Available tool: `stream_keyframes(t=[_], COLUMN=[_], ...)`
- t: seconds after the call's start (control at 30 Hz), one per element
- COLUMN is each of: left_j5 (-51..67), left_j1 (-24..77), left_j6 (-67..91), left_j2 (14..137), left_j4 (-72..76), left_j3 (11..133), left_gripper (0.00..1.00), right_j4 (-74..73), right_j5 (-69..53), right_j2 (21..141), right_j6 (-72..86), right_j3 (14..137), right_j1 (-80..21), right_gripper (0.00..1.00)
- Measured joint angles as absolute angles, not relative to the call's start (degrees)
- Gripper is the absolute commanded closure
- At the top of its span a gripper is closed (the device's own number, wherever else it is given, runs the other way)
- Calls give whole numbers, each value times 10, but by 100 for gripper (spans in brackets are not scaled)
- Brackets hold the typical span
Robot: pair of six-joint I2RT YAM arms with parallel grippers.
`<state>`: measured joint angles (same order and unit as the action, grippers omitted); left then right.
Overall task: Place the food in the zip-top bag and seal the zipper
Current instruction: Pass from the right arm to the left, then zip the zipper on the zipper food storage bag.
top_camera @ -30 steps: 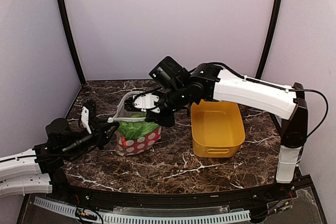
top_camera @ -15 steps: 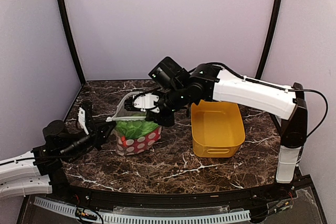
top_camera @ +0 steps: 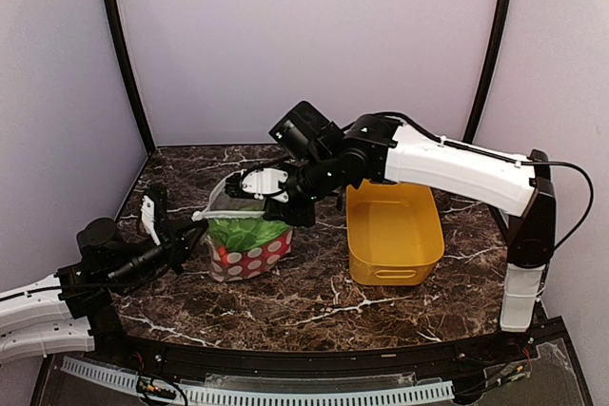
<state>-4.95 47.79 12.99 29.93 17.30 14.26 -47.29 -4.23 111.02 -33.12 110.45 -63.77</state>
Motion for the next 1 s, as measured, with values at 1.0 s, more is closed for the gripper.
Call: stream_keyframes(t=[1.0], left_j5=[131], left_j1=[478], left_j6=[41], left_j2=[429], left_j4=[-47], left_j3=[382], left_gripper=[99], right_j4=[-510], right_j5=[-328], right_j2=[1171], right_j6=[-340], right_j3=[1297], right_j1=[-616], right_gripper=[51])
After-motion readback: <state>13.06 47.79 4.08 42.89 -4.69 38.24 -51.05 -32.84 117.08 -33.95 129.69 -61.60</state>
